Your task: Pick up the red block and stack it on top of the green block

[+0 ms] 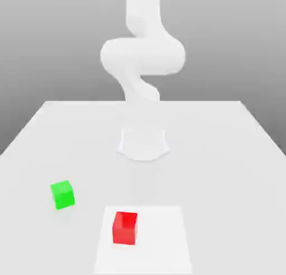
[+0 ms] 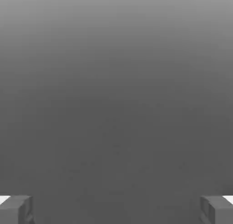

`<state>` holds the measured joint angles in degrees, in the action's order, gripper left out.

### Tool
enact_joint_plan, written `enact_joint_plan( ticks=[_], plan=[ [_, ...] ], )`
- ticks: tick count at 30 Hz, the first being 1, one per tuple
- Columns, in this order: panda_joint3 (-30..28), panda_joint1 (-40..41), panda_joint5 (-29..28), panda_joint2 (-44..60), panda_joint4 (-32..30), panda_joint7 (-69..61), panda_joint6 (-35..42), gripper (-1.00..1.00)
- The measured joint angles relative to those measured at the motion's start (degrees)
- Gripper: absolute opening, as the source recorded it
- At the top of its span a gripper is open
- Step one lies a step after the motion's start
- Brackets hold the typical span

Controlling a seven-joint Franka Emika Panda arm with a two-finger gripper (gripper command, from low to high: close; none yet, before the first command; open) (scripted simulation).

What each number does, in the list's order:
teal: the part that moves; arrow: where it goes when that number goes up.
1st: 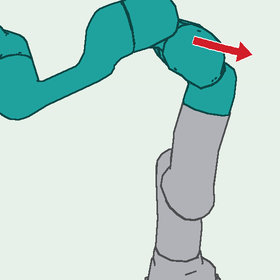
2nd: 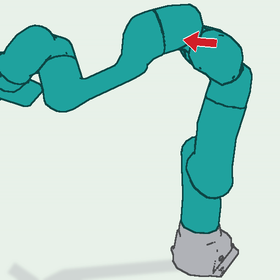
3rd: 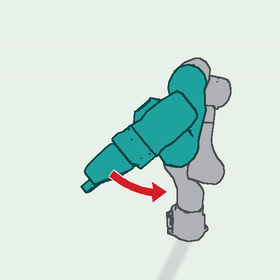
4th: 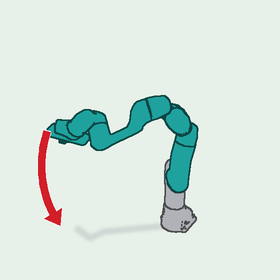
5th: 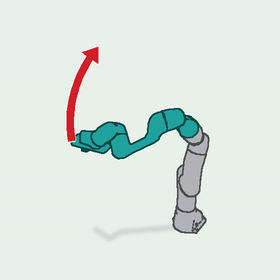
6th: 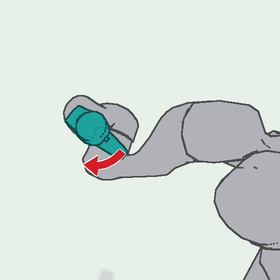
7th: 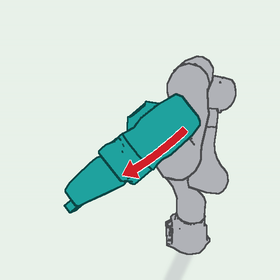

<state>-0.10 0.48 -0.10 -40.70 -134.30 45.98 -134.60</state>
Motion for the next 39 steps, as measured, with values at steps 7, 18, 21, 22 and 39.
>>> enact_joint_plan(
  ticks=[7, 18, 21, 22, 39],
  plan=[
    [-0.52, 1.22, -0.33, 14.99, -7.29, 0.45, -8.22, 0.00],
    [-2.08, 2.52, -0.10, 37.84, -18.42, 0.61, -20.75, 0.00],
    [-1.99, 3.02, 0.44, 44.08, -20.61, 0.30, -24.56, 0.00],
    [-1.77, 3.22, 0.62, 46.15, -20.60, 0.18, -26.17, 0.00],
    [-1.17, 3.83, 0.52, 47.07, -20.77, 0.26, -26.85, -1.00]
  ],
)
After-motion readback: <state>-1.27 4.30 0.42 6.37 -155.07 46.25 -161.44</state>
